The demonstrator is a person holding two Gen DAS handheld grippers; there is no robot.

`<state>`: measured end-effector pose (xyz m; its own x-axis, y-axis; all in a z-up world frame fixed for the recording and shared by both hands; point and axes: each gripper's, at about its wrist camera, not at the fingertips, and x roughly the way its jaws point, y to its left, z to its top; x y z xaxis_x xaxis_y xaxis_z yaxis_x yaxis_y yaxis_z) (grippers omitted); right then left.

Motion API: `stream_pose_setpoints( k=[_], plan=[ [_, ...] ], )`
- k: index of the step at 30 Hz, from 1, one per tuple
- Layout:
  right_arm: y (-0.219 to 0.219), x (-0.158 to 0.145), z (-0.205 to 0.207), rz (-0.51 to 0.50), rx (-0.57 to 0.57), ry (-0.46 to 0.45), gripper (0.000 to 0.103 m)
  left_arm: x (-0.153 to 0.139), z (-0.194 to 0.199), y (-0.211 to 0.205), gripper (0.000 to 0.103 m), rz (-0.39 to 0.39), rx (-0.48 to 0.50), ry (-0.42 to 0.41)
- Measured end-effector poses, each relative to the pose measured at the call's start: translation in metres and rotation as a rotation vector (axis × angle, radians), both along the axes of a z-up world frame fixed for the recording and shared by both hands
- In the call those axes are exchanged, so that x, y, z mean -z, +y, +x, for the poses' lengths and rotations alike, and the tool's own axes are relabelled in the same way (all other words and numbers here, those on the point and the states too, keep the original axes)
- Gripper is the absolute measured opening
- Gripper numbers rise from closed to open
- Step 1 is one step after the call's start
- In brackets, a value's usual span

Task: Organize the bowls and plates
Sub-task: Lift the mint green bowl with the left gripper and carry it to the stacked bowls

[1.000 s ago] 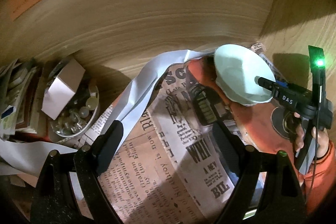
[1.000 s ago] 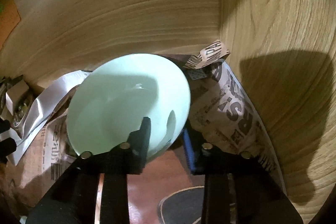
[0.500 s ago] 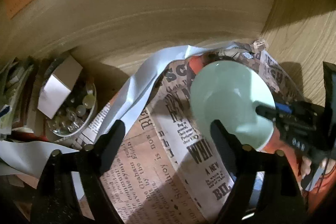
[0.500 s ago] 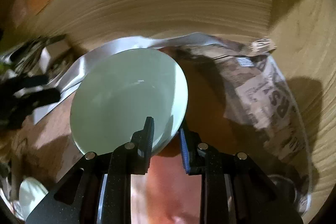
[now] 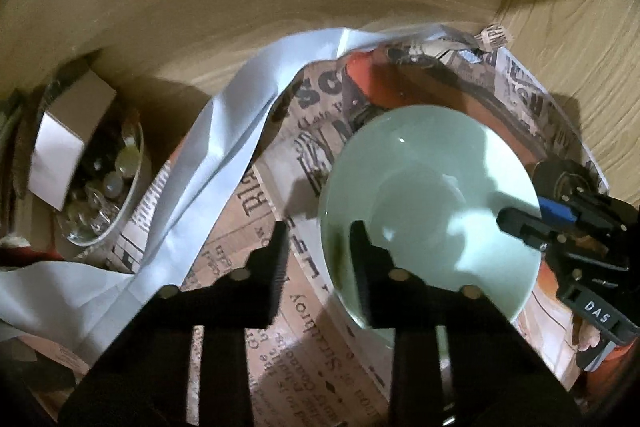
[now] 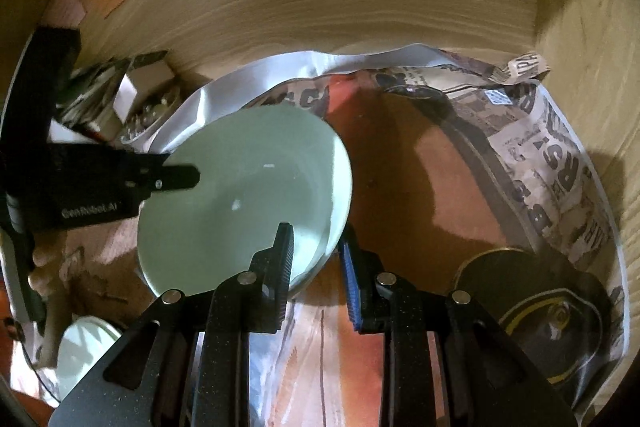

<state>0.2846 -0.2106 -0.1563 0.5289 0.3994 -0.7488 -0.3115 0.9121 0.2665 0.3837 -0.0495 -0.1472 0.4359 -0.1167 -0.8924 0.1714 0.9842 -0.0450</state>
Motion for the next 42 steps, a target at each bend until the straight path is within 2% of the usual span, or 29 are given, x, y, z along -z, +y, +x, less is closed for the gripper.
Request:
stream_pose_setpoints(
  k=[3,6,12,15,19,30,42],
  plan=[
    [0.001,0.001,0.004,-0.005,0.014,0.007,0.021,0.001,-0.001,-0.001,0.021,-0.012,0.011,0.001],
    [0.000,0.007,0.011,0.042,0.010,0.060,0.021,0.001,-0.003,-0.006,0.012,-0.001,0.044,0.001],
    [0.005,0.003,0.002,-0.007,0.022,0.030,0.021,-0.004,-0.013,-0.017,0.012,0.062,0.092,-0.034],
    [0.001,-0.002,-0.002,0.020,0.032,0.031,0.021,-0.011,-0.022,-0.020,0.012,0.076,0.110,-0.068],
    [-0.005,-0.017,-0.012,0.047,0.050,-0.010,0.021,-0.026,-0.039,-0.023,0.012,0.087,0.125,-0.124],
    [0.004,-0.058,-0.045,0.056,0.028,-0.126,0.021,-0.060,-0.078,-0.011,0.012,0.033,0.089,-0.219],
    [0.028,-0.078,-0.079,0.078,-0.026,-0.202,0.021,-0.084,-0.130,0.020,0.012,-0.009,0.016,-0.301]
  ],
)
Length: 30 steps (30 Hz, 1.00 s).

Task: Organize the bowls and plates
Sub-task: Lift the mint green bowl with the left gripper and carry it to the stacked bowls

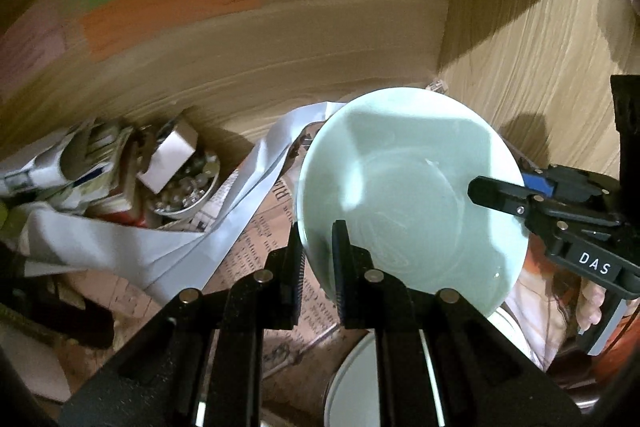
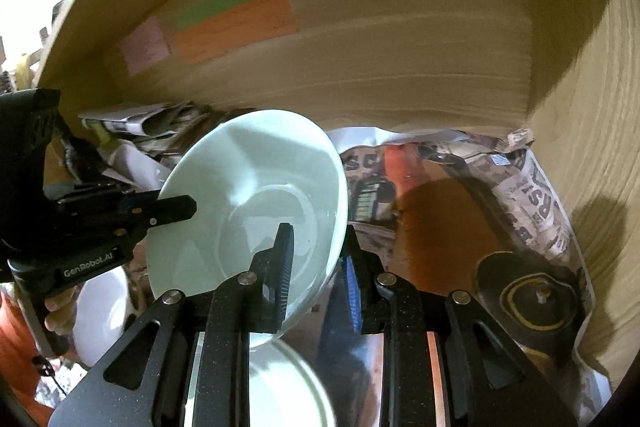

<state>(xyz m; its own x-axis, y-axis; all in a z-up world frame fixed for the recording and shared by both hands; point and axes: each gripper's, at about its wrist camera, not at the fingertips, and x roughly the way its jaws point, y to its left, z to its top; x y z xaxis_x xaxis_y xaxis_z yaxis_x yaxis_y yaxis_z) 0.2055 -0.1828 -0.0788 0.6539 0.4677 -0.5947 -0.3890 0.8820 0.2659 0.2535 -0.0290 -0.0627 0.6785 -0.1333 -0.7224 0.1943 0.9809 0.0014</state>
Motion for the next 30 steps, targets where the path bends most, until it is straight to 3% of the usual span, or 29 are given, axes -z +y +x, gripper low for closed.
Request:
stream_pose_setpoints(
  k=[15,30],
  plan=[
    [0.041,-0.010,-0.033,0.013,-0.073,-0.034,0.021,-0.015,-0.064,0.039,0.012,-0.047,-0.067,-0.070],
    [0.093,-0.007,-0.070,0.003,-0.160,-0.040,0.021,-0.011,-0.128,0.087,0.012,-0.082,-0.138,-0.086]
  ],
)
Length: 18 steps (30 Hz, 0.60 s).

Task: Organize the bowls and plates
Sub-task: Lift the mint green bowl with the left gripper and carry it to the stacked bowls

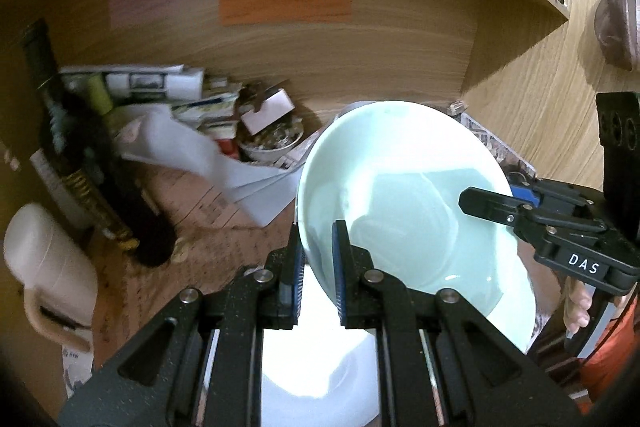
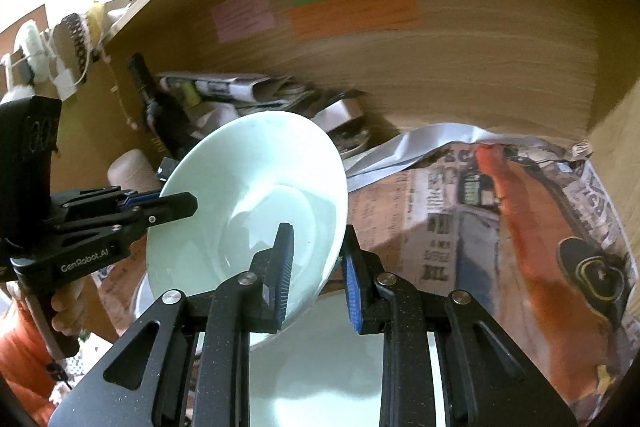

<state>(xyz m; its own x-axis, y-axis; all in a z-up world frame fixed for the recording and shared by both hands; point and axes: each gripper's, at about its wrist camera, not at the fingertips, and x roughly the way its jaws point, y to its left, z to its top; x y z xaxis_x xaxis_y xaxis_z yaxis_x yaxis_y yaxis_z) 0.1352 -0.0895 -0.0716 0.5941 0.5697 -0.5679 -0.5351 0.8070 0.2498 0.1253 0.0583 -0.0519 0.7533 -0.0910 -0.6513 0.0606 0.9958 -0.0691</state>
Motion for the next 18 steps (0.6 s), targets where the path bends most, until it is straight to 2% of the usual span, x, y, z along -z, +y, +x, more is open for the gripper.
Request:
stream_pose_setpoints(
  k=[18],
  plan=[
    [0.053,0.023,-0.021,-0.015,-0.114,0.063,0.021,0.024,-0.052,0.049,0.012,-0.042,-0.096,0.026]
  ],
)
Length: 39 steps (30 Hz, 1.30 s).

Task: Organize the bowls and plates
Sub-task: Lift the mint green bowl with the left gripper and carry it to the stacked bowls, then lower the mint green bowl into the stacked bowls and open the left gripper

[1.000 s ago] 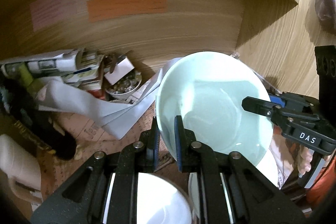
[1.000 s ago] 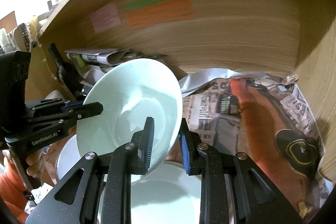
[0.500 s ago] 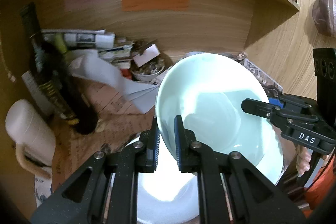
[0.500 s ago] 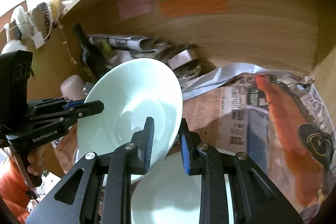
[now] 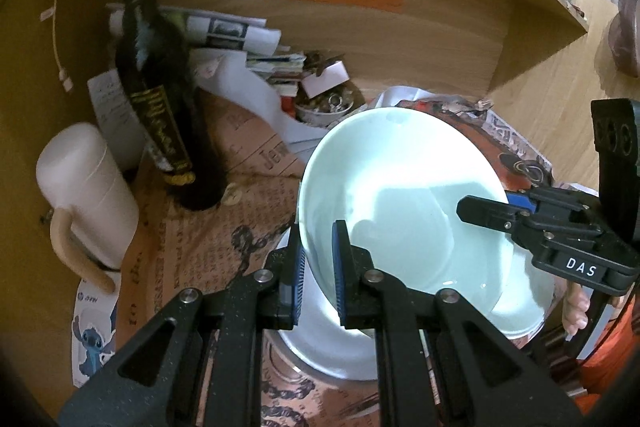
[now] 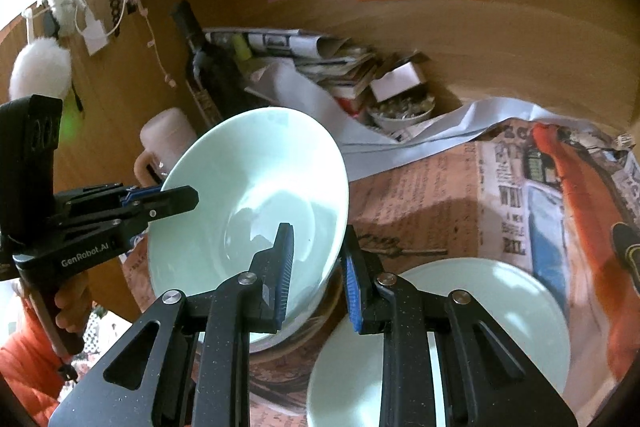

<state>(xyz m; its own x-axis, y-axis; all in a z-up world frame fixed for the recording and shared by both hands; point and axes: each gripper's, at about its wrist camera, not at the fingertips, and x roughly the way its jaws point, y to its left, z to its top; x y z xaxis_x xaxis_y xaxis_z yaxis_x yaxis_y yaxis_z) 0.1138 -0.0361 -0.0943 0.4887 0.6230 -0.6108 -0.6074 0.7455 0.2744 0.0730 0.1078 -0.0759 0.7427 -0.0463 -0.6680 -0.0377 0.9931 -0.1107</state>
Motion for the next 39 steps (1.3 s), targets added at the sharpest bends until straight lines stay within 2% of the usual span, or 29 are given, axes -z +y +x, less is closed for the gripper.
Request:
stream_pose_setpoints(
  k=[12,20,25,30,32,36,39],
  plan=[
    [0.016,0.015,-0.003,-0.046,-0.050,0.043,0.021,0.030,-0.012,0.011,0.012,-0.025,-0.013,0.061],
    [0.018,0.016,-0.001,-0.062,-0.052,0.039,0.021,0.040,-0.014,0.019,0.012,-0.052,-0.034,0.084],
    [0.021,0.017,-0.004,-0.094,-0.037,0.003,0.024,0.043,-0.010,0.018,0.012,-0.046,-0.036,0.090],
    [0.023,0.011,-0.012,-0.130,-0.033,-0.074,0.024,0.040,-0.009,0.012,0.012,0.021,-0.051,0.066],
    [0.024,0.006,-0.017,-0.145,-0.034,-0.118,0.028,0.036,-0.011,0.010,0.013,0.049,-0.052,0.040],
    [0.020,0.002,-0.018,-0.147,-0.022,-0.140,0.042,0.030,-0.014,0.016,0.016,0.034,-0.060,0.024],
    [0.015,0.006,-0.013,-0.139,-0.006,-0.111,0.051,0.031,-0.018,0.025,0.033,0.003,-0.083,0.027]
  ],
)
